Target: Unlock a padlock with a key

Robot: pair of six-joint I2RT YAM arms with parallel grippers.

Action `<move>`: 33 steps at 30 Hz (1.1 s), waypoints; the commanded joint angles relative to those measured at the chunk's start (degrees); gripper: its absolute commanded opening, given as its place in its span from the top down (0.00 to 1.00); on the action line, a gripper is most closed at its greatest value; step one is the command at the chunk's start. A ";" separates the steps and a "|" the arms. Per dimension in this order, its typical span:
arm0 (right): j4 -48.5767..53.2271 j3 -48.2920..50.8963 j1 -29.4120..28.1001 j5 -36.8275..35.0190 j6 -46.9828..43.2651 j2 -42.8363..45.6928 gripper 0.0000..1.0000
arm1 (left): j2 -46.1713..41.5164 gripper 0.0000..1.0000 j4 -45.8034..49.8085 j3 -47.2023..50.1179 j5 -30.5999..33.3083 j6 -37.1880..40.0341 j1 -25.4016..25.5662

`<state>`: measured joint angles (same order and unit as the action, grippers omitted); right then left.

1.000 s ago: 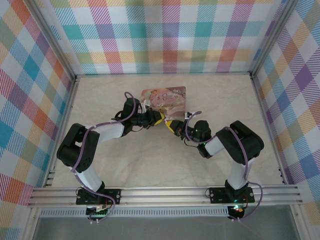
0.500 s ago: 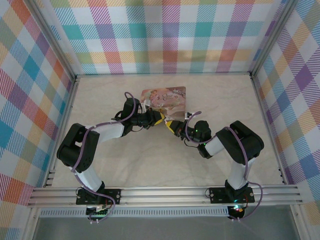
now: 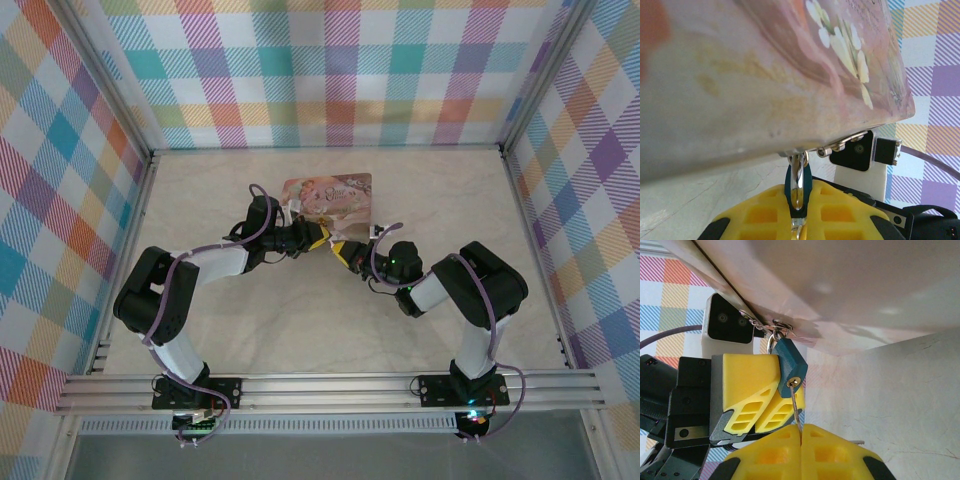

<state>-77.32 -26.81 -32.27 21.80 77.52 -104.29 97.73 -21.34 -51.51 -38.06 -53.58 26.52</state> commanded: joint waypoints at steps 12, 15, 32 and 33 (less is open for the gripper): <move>-0.03 -3.96 1.70 3.64 0.23 0.85 1.00 | -3.25 0.90 -5.43 0.80 -7.86 -0.74 0.20; 0.50 -4.82 1.69 4.64 1.10 0.33 1.00 | -3.47 0.90 -5.63 0.81 -7.83 -0.82 0.20; -0.26 -5.55 1.18 8.76 -0.39 -0.07 1.00 | -2.90 0.90 -6.47 0.54 -7.29 -1.26 0.19; -0.65 -5.52 1.09 8.75 -0.35 -0.21 1.00 | -2.90 0.90 -6.46 0.53 -7.21 -1.21 0.19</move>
<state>-74.52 -30.17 -30.06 26.46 77.58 -104.29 97.21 -24.03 -50.83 -38.50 -53.63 25.71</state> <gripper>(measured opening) 0.051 0.099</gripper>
